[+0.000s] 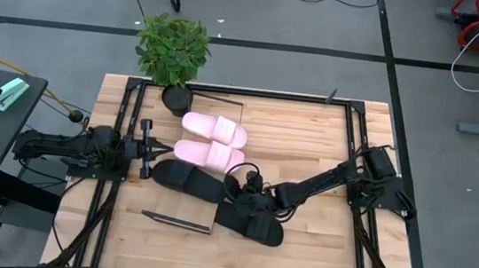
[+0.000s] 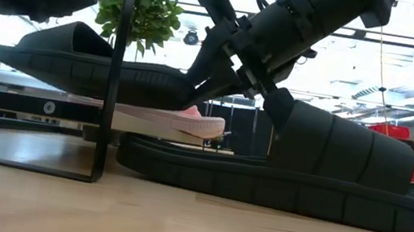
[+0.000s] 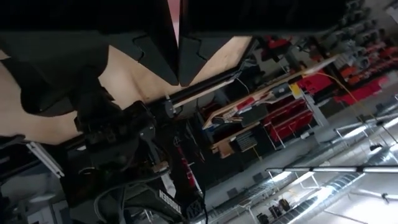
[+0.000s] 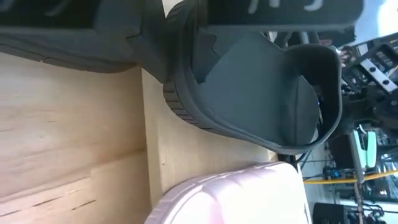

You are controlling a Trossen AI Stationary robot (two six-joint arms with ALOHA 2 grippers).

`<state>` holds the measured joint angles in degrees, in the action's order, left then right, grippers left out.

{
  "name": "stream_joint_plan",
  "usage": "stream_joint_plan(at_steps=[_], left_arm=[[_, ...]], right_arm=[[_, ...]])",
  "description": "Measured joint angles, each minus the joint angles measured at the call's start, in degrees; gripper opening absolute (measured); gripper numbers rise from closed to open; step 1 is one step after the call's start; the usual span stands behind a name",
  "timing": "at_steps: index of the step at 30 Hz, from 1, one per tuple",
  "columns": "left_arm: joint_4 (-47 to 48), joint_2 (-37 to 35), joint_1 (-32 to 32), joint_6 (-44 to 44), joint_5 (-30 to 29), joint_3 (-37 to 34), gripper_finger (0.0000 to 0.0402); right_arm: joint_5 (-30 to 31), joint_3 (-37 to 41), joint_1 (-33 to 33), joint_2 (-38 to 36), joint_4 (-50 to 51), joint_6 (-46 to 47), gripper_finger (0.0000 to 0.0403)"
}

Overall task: Pick and place slides into the shelf
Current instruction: Put the top black slipper on the shelf

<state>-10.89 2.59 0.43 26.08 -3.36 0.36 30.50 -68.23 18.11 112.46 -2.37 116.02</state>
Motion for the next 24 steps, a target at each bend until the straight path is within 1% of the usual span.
stream_joint_plan(at_steps=[3, 8, 18, 24], left_arm=[[-0.7, 0.0, 0.0, 1.6, 0.0, 0.0, 0.002], [-3.0, 0.0, 0.0, 1.7, 0.0, 0.0, 0.0027], [-4.7, 0.0, 0.0, 1.7, 0.0, 0.0, 0.0014], [-4.7, 0.0, 0.0, 1.6, 0.0, 0.0, 0.0019]], right_arm=[[-0.1, 0.0, -0.4, 0.1, 0.3, -0.1, 0.0045], [-1.1, 0.0, -1.6, 0.1, 1.2, -1.2, 0.0045], [-1.9, -0.1, -3.0, 0.1, 3.0, -2.3, 0.0045], [-1.4, 0.0, -3.4, 0.1, 3.5, -3.2, 0.0044]])
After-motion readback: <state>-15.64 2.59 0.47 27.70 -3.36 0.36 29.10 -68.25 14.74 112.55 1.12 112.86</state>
